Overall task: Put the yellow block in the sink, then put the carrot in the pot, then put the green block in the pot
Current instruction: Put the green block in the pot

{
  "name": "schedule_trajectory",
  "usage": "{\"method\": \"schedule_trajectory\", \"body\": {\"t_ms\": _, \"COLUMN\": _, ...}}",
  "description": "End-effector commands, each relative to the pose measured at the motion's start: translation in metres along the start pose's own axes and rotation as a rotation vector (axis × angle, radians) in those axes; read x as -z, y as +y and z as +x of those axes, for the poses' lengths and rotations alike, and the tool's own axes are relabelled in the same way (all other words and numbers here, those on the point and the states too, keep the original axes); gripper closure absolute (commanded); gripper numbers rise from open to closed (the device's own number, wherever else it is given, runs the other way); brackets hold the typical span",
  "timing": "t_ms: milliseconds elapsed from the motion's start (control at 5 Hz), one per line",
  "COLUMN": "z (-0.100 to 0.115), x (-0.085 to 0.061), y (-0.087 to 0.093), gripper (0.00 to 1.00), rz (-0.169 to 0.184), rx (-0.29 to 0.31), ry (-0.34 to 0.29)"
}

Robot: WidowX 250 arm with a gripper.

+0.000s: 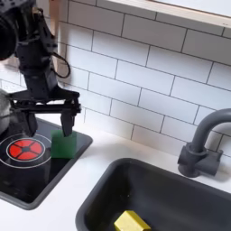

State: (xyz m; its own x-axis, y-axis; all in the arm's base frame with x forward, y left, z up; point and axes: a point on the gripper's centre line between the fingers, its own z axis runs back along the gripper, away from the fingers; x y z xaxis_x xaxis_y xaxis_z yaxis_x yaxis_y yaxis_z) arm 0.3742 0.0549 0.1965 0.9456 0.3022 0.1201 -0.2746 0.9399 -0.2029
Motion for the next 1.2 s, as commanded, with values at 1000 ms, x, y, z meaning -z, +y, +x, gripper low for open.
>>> {"method": "schedule_trajectory", "body": {"t_ms": 1000, "z": 0.019, "x": 0.028, "y": -0.008, "gripper": 0.0, "rz": 0.07, "rx": -0.016, "ry": 0.04}}
